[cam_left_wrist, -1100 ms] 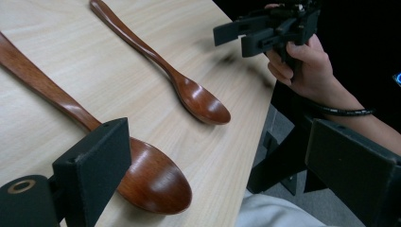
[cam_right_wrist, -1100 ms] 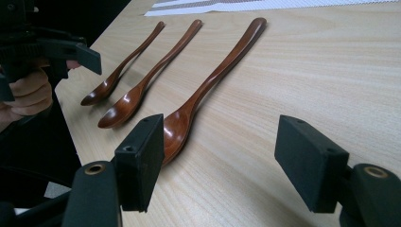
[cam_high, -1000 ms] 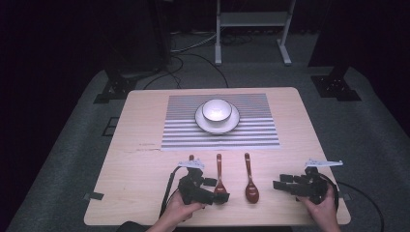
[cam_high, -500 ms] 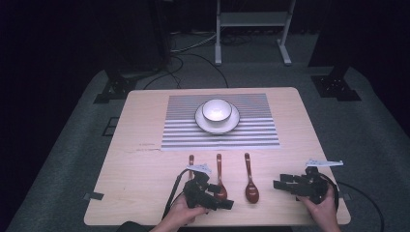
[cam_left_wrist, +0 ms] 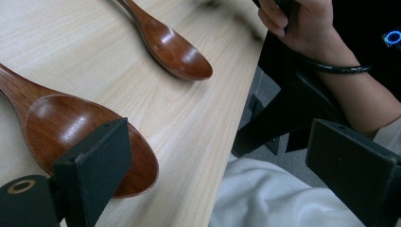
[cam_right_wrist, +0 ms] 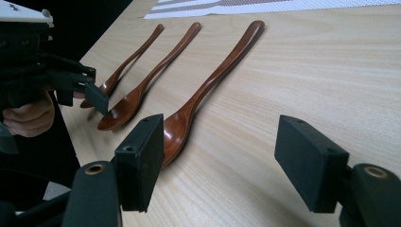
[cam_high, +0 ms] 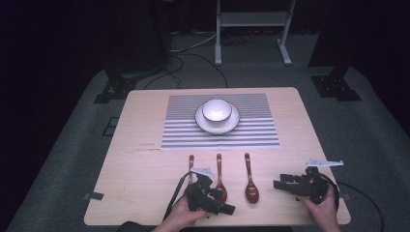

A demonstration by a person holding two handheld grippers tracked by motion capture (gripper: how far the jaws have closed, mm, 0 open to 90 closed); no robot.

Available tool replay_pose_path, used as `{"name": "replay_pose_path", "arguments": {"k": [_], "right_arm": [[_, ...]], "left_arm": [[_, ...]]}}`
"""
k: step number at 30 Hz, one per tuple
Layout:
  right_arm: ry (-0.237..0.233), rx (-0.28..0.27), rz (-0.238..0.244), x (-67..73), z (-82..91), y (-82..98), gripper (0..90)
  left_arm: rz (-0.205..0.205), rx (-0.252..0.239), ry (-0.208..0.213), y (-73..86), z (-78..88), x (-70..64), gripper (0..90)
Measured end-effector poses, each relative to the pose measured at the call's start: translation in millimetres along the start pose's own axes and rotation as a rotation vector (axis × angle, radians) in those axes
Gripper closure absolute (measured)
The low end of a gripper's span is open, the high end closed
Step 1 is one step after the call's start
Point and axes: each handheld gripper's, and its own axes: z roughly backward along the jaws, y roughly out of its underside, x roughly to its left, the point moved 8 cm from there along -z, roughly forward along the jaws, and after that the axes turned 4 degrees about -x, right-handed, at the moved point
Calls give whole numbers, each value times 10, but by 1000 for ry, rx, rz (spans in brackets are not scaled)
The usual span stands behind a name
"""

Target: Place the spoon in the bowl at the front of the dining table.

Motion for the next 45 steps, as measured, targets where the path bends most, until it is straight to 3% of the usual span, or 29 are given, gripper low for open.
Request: {"name": "replay_pose_path", "arguments": {"k": [14, 25, 37, 45], "right_arm": [[0, -5, -5, -1, 8, -5, 326], [-14, 0, -3, 35, 15, -92, 326], [-22, 98, 43, 200, -71, -286, 301], [-50, 139, 37, 302, -198, -478, 284]], "left_arm": [[29, 66, 0, 105, -90, 25, 67], [40, 57, 8, 98, -91, 23, 68], [38, 58, 5, 106, -92, 19, 69], [37, 58, 6, 105, -90, 23, 69]]}}
